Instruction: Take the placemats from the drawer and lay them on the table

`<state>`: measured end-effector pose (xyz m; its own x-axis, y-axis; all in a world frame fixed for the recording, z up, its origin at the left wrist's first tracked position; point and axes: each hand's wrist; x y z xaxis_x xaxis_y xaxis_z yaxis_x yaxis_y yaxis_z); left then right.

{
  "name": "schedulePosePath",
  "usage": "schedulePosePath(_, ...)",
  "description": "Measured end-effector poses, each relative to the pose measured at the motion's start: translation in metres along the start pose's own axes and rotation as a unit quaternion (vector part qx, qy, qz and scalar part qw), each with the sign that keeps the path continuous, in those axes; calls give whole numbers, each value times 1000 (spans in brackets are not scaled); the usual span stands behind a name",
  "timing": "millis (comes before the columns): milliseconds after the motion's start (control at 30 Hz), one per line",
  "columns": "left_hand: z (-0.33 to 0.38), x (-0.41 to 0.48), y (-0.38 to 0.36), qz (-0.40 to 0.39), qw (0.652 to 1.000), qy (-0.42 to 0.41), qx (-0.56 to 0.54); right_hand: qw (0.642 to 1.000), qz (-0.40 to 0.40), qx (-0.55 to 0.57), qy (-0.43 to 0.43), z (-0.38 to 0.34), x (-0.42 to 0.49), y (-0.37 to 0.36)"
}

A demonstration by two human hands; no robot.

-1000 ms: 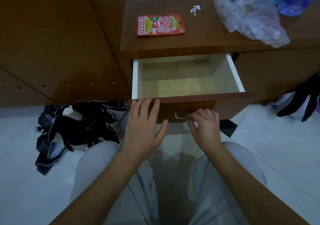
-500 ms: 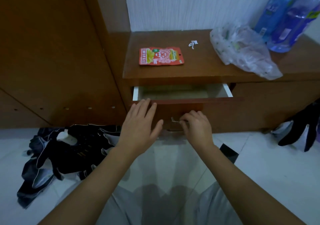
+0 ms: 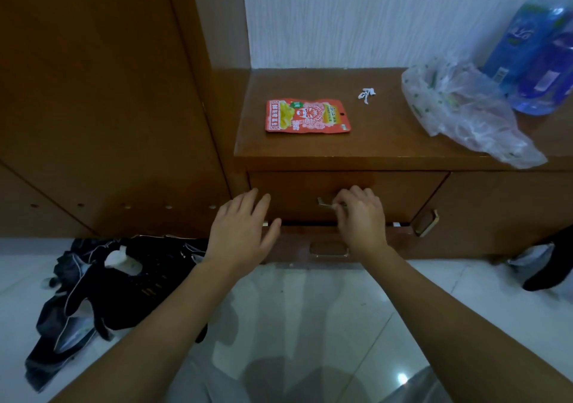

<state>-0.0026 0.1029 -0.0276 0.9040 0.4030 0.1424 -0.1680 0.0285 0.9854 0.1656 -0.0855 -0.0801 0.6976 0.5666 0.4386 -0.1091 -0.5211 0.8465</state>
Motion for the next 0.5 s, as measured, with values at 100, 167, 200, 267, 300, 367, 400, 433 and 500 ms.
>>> schedulePosePath(100,0,-5,-6,-5,1000,-1,-5,1000,1,-3,7,1,-1,0)
schedulePosePath(167,0,-9,-9,-14,1000,-1,-4,1000,-1,-6,4,1,-1,-1)
schedulePosePath(200,2,-11,-9,-20,1000,-1,-3,1000,-1,-6,-1,-1,-1,-1)
schedulePosePath(267,5,-16,-9,-25,1000,-2,3,1000,-12,-3,-16,-4,-1,1)
schedulePosePath(300,6,-19,-9,-32,999,1,0,999,-27,-4,-23,-4,-2,1)
schedulePosePath(367,8,-26,-6,-34,999,1,9,997,-72,-6,-25,-11,-8,8)
schedulePosePath(400,8,-31,-2,-47,999,6,12,995,-99,-10,-25,-15,-14,13)
schedulePosePath(433,7,-36,3,-60,998,12,15,993,-117,-6,-21,-17,-22,17)
schedulePosePath(500,10,-43,18,-94,995,27,17,987,-159,-8,-36,-25,-32,32)
Point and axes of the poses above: each hand's wrist, its own x-axis towards the middle knuckle, its own y-axis out of the back of the hand, z = x × y, and after that the axes turned 6 degrees about y, right-handed
